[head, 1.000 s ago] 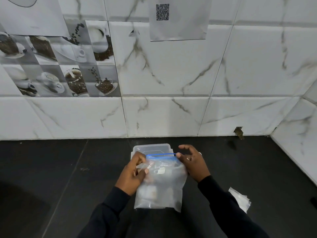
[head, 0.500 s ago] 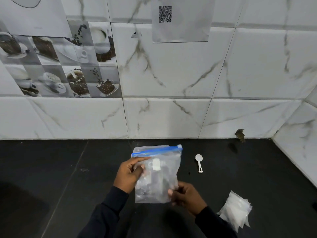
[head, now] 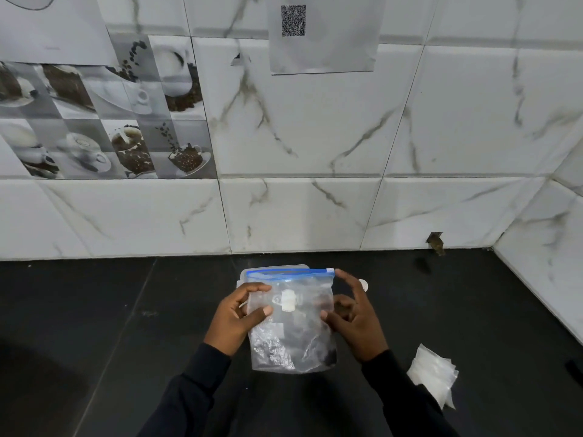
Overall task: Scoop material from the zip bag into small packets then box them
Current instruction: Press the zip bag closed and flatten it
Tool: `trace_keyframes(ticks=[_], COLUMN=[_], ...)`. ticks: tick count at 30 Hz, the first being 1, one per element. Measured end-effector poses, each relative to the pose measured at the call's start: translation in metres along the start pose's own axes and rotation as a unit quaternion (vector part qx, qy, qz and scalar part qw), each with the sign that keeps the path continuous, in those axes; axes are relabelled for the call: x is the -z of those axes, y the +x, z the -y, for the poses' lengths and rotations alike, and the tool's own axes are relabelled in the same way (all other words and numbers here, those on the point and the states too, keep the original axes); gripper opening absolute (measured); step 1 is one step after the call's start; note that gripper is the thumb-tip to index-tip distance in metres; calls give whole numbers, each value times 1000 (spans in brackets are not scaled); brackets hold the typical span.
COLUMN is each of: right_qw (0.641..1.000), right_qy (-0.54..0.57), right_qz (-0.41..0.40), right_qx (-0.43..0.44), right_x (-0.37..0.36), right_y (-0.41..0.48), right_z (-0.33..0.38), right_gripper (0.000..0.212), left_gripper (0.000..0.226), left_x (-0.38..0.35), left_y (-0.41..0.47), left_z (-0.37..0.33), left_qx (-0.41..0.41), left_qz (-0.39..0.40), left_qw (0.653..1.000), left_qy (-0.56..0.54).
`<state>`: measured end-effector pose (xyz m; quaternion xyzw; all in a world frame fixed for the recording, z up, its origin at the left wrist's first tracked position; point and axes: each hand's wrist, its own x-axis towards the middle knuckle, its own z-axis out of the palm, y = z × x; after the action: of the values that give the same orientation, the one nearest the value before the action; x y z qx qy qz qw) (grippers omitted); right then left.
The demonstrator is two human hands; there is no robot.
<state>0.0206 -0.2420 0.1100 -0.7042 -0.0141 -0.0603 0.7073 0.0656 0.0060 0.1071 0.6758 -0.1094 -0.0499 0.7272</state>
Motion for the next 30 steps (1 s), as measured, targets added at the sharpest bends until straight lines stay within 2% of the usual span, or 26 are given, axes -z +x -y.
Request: trace_keyframes(ticks=[3, 5, 10, 13, 15, 18, 24, 27, 30], right_qw=[999, 999, 999, 999, 999, 998, 994, 992, 989], right_qy=[1, -12, -46, -49, -28, 20, 69, 92, 116], right_qz=[-29, -28, -2, 8, -13, -57, -79, -70, -68], right_qx=[24, 34, 26, 15, 15, -3, -43, -53, -54], right_x=[-4, -5, -4, -4, -6, -6, -3, -2, -2], right_y=[9, 12, 11, 7, 7, 10, 15, 14, 15], right_z=[2, 1, -4, -2, 4, 11, 16, 14, 13], right_gripper=[30, 20, 30, 23, 22, 40, 13, 12, 15], left_gripper=[34, 35, 34, 29, 23, 20, 17, 22, 16], left_x=[2, 1, 1, -2, -3, -4, -8, -8, -6], left_y=[-5, -9, -14, -14, -14, -15, -19, -23, -24], left_z=[6, 9, 7, 0, -3, -4, -2, -1, 0], left_qx=[10, 4, 4, -16, -27, -32, -40, -41, -42], left_qz=[-2, -14, -35, -45, -57, -56, -50, -61, -68], left_qw=[1000, 998, 998, 996, 995, 993, 991, 990, 988], left_qy=[25, 67, 58, 70, 81, 102, 120, 124, 135])
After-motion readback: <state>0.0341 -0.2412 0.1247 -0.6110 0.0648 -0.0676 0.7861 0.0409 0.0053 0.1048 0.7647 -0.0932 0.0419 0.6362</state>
